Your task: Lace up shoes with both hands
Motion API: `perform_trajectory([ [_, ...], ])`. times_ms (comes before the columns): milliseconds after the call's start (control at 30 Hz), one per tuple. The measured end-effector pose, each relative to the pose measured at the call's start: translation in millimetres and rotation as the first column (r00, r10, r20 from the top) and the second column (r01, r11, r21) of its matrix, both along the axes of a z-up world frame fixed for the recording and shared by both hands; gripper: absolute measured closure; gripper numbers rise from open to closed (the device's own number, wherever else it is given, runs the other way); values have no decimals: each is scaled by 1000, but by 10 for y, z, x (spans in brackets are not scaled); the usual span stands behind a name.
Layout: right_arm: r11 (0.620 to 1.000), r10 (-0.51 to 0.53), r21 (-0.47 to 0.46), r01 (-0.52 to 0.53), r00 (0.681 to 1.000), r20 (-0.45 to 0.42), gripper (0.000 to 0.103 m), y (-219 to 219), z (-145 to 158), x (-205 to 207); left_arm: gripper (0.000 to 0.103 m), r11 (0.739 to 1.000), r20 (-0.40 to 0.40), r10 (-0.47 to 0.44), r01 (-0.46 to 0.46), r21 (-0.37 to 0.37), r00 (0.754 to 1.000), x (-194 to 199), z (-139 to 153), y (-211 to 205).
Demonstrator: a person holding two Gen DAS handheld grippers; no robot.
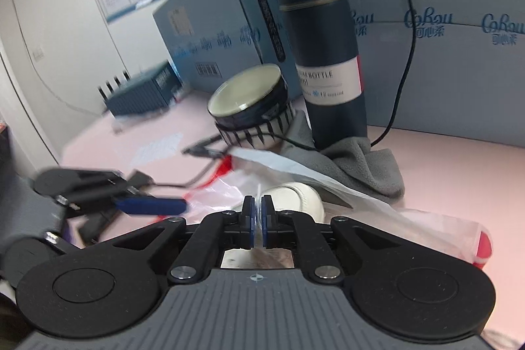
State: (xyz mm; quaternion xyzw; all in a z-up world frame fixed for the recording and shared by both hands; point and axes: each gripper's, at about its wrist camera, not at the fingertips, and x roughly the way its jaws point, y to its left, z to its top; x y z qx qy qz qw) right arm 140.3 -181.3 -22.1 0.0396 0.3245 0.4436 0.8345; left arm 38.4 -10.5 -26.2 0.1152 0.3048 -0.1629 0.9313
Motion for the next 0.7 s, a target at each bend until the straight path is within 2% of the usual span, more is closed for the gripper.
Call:
perform_trajectory([
  [100, 1000, 4, 27, -3, 1000, -12, 99, -71, 85, -90, 80, 999, -5, -38, 38, 29, 999, 21, -21, -49],
  [167, 1000, 15, 27, -15, 1000, -14, 98, -90, 122, -161, 85, 999, -5, -29, 30, 30, 1000, 28, -19, -49],
  [233, 1000, 29, 9, -29, 1000, -4, 98, -82, 136, -240, 89, 1000, -15, -17, 17, -6, 1000, 41, -13, 2],
  [367, 999, 46, -30, -46, 999, 7, 99, -33, 86, -337, 90, 990, -65, 24, -33, -139, 998, 92, -1, 147],
  [467, 999, 31, -27, -31, 1000, 0, 98, -19, 23, -344, 90, 956, -124, 70, -102, -274, 990, 141, -15, 303],
  [533, 999, 22, -25, -22, 1000, -4, 99, -10, -18, -348, 90, 937, -147, 86, -130, -326, 985, 157, -33, 367],
  [633, 1000, 7, -22, -7, 1000, -11, 99, 5, -81, -355, 87, 971, -105, 60, -83, -225, 993, 122, -4, 250],
  [700, 1000, -3, -19, 2, 1000, -17, 99, 7, -103, -361, 86, 994, -69, 17, -25, -111, 997, 105, 6, 115],
])
